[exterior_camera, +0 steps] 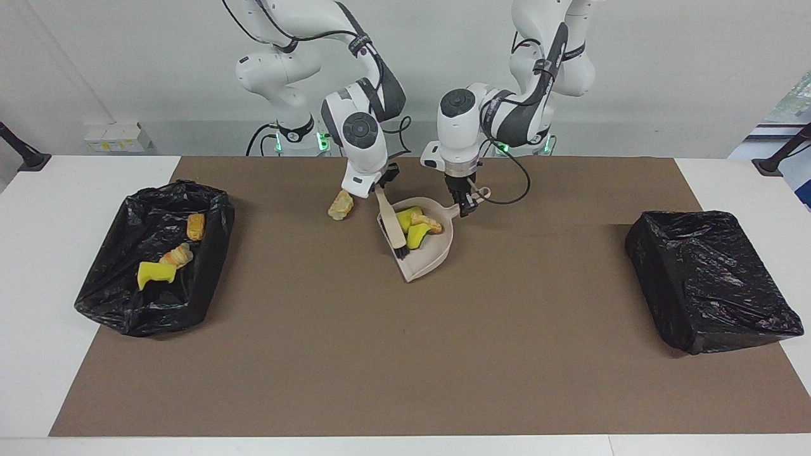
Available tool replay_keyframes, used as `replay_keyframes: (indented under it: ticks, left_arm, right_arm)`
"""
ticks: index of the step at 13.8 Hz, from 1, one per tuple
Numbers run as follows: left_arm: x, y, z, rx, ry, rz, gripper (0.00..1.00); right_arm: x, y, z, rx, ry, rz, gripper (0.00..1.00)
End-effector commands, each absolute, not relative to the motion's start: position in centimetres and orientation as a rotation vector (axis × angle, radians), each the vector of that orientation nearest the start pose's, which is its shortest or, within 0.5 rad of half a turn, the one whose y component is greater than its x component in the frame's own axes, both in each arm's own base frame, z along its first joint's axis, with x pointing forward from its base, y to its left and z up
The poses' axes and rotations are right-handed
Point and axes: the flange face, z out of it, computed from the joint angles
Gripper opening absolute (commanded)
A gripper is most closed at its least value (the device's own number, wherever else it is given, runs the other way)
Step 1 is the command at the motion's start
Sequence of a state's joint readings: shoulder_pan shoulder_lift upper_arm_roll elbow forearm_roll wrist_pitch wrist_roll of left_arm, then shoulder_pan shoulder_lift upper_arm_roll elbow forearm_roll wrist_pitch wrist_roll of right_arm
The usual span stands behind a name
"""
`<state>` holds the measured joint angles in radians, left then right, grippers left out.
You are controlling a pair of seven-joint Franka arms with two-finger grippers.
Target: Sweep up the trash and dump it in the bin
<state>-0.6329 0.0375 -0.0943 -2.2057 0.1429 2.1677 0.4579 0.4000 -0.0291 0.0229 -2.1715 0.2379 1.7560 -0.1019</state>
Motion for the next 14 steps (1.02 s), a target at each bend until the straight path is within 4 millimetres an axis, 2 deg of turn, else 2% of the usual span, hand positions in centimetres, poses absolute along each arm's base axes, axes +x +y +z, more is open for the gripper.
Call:
replay_keyframes:
  ticks: [1, 4, 5, 8, 10, 12, 13, 14]
  left_arm:
    - [39.3, -34.1, 35.7, -2.41, 1.83, 0.096, 0.0]
    - [39.4, -33.8, 35.6, -2.414, 1.824, 0.101, 0.0]
    - [39.5, -33.8, 35.6, -2.415, 1.823, 0.099, 0.0]
    - [40.0, -33.3, 35.5, -2.407, 1.837, 0.103, 0.0]
    - [40.0, -33.3, 35.5, -2.407, 1.837, 0.103, 0.0]
    - [40.0, -33.3, 35.5, -2.406, 1.836, 0.107, 0.0]
    - [40.0, -33.3, 35.5, -2.406, 1.836, 0.11, 0.0]
    - [39.9, -33.2, 35.5, -2.404, 1.836, 0.119, 0.0]
  right_arm:
    - [43.5, 17.9, 41.5, -2.884, -0.603, 0.599, 0.0]
    - [43.2, 12.3, 41.3, -2.939, -0.44, 0.677, 0.0]
    - [42.4, 10.8, 40.9, -2.952, -0.373, 0.694, 0.0]
    - [38.6, 7.9, 39.3, -3.041, -0.177, 0.725, 0.0]
    - [34.4, 7.2, 37.9, -3.073, -0.079, 0.679, 0.0]
    - [32.1, 7.6, 37.5, -3.096, -0.003, 0.674, 0.0]
    - [31.4, 8.6, 37.3, -3.102, 0.025, 0.693, 0.0]
    - [30.5, 10.6, 36.5, -3.137, 0.067, 0.706, 0.0]
